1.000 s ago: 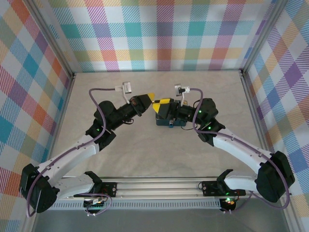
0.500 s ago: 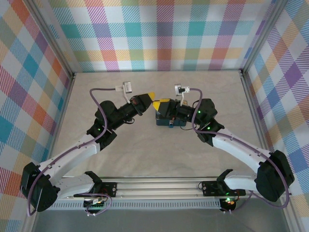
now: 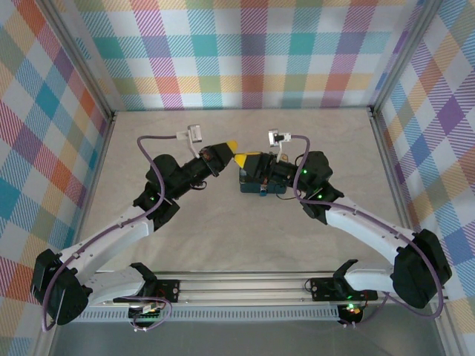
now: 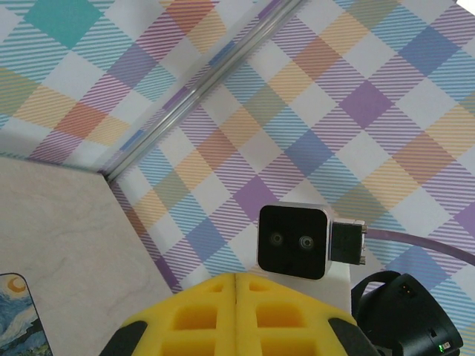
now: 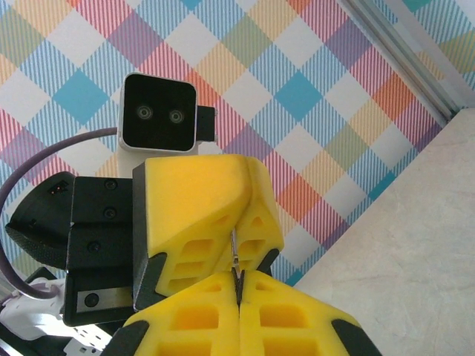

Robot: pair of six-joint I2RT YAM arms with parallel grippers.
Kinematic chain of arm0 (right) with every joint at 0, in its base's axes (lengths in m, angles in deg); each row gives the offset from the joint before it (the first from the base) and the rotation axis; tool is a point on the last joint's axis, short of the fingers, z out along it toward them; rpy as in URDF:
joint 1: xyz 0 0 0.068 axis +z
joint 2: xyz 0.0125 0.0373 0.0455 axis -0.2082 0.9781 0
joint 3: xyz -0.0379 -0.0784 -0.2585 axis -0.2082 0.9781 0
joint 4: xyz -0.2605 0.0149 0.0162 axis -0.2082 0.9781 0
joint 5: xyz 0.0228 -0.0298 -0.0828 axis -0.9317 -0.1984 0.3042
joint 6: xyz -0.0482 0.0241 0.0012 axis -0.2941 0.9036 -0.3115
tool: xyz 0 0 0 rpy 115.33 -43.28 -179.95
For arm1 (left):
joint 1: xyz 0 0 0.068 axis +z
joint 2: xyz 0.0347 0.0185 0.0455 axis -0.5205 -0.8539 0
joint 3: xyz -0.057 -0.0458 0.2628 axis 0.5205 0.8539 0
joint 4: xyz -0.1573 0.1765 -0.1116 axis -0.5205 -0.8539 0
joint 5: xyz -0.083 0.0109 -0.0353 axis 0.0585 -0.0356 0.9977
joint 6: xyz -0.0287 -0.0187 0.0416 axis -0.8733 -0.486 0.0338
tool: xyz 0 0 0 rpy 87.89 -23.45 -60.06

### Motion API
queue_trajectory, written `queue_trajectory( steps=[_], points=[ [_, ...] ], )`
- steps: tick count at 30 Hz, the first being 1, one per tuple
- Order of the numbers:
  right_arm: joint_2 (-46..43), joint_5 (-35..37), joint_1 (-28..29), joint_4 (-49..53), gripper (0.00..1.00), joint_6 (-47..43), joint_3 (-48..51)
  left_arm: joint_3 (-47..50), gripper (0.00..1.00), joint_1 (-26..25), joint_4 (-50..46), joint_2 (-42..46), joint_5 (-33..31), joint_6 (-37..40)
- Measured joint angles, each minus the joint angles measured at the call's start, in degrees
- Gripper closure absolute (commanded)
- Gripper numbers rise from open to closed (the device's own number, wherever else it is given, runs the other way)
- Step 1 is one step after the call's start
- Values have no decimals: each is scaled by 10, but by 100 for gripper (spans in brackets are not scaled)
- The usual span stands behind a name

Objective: Unlock a padlock with a key

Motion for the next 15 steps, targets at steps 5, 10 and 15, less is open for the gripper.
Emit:
queue_trajectory(
  steps=[5,10,15],
  points=[
    [-15,7,0,46,100,-20,2,0,66,0,-4,0,-7,3],
    [-50,28,0,146,100,-71,3,0,52,-1,-57,14,-26,28],
    [-97,74,0,289,100,-139,2,-22,27,-2,-173,41,-81,69]
  ],
)
